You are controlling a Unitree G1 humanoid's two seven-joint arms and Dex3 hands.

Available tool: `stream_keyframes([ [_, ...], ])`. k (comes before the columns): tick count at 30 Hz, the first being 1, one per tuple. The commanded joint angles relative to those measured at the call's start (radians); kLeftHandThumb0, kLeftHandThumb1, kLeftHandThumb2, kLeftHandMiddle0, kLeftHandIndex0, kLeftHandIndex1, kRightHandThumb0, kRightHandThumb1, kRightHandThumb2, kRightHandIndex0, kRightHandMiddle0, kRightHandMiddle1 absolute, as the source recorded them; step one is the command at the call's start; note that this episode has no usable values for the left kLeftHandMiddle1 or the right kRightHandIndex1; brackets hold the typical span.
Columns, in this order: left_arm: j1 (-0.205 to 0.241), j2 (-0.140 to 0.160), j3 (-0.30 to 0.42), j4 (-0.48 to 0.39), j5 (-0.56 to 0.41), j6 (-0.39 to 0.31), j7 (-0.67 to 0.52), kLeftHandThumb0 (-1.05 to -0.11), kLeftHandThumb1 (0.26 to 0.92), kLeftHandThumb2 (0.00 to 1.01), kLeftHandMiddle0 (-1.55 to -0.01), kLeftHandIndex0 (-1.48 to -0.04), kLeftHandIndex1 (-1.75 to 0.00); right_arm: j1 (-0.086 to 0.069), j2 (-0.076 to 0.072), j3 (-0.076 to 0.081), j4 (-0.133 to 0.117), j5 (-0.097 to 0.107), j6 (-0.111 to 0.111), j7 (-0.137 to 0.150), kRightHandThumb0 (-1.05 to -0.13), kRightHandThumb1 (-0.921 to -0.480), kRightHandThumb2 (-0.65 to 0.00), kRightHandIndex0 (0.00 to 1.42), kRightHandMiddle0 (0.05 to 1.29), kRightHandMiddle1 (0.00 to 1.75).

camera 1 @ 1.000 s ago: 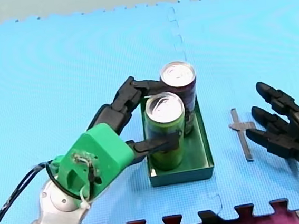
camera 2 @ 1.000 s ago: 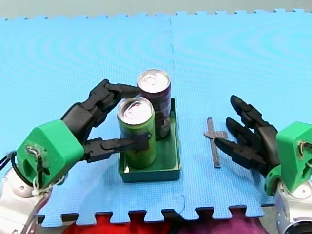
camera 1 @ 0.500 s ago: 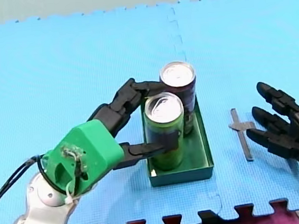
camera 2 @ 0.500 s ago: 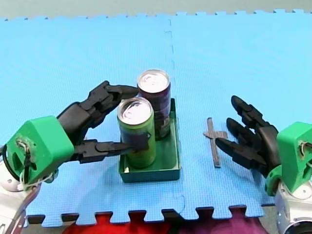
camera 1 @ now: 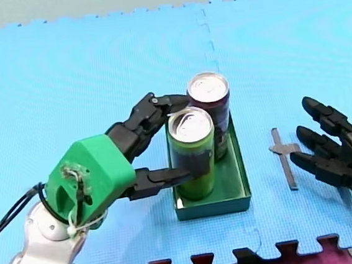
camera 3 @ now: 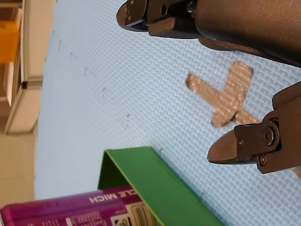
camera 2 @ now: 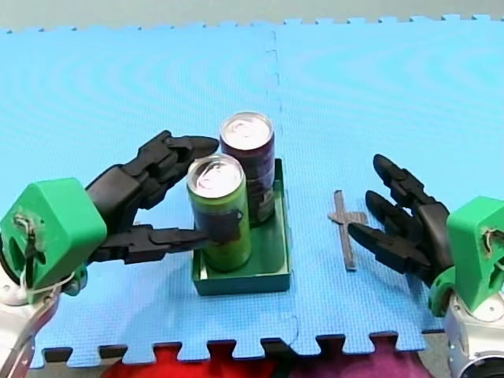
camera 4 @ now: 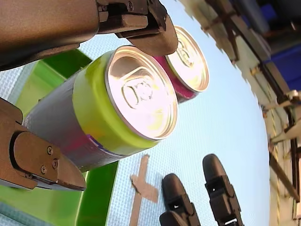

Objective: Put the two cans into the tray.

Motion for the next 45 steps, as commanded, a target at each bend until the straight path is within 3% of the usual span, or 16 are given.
stream_keyframes([
  [1,0.009,-0.003,0.001,0.012,0.01,-0.008,0.014,-1.048,0.786,0.0,-0.07,-0.09,0.0,-0.003,-0.007,0.001,0.001,-0.001,0.002,0.002,-1.048,-0.921,-0.144,0.23,0.19,0.0],
  [11,0.008,-0.029,0.007,0.066,0.015,-0.098,0.049,-1.048,0.784,0.0,-0.07,-0.08,0.0,-0.001,-0.01,0.003,0.004,0.0,0.002,0.011,-1.048,-0.921,-0.144,0.24,0.19,0.0],
  [16,0.018,-0.069,0.039,0.096,-0.034,-0.225,0.065,-1.048,0.792,0.0,-0.06,-0.08,0.0,0.001,-0.012,0.003,0.003,0.0,0.004,0.016,-1.048,-0.921,-0.143,0.23,0.19,0.0],
  [18,0.018,-0.074,0.052,0.081,-0.067,-0.257,0.047,-1.048,0.798,0.01,-0.06,-0.08,0.0,0.002,-0.012,0.004,0.003,-0.001,0.005,0.016,-1.048,-0.921,-0.142,0.23,0.19,0.0],
  [20,0.024,-0.059,0.056,0.029,-0.073,-0.275,0.033,-1.048,0.804,0.01,-0.06,-0.08,0.0,0.003,-0.013,0.006,0.002,-0.002,0.006,0.016,-1.048,-0.921,-0.142,0.23,0.19,0.0],
  [23,0.043,-0.039,0.049,-0.09,-0.049,-0.245,0.03,-1.048,0.826,0.02,-0.05,-0.08,0.0,0.003,-0.013,0.008,0.002,-0.003,0.008,0.014,-1.048,-0.921,-0.142,0.23,0.19,0.0],
  [27,0.074,-0.046,0.026,-0.221,-0.02,-0.178,0.048,-1.048,0.84,0.02,-0.06,-0.08,0.0,0.003,-0.011,0.011,0.001,-0.004,0.012,0.01,-1.048,-0.921,-0.143,0.23,0.19,0.0],
  [32,0.082,-0.058,0.019,-0.248,0.009,-0.192,0.068,-1.048,0.847,0.02,-0.08,-0.09,0.0,0.002,-0.008,0.016,0.002,-0.007,0.016,0.002,-1.048,-0.921,-0.145,0.23,0.18,0.0],
  [39,0.062,-0.027,0.021,-0.307,0.044,-0.126,0.057,-1.048,0.85,0.01,-0.1,-0.09,0.0,0.001,-0.008,0.017,0.001,-0.006,0.021,-0.001,-1.048,-0.921,-0.147,0.22,0.18,0.0],
  [45,0.075,0.001,0.035,-0.327,0.065,-0.101,0.058,-1.048,0.85,0.01,-0.12,-0.1,-0.01,0.0,-0.008,0.016,0.003,-0.005,0.025,-0.005,-1.048,-0.921,-0.147,0.22,0.18,0.0],
])
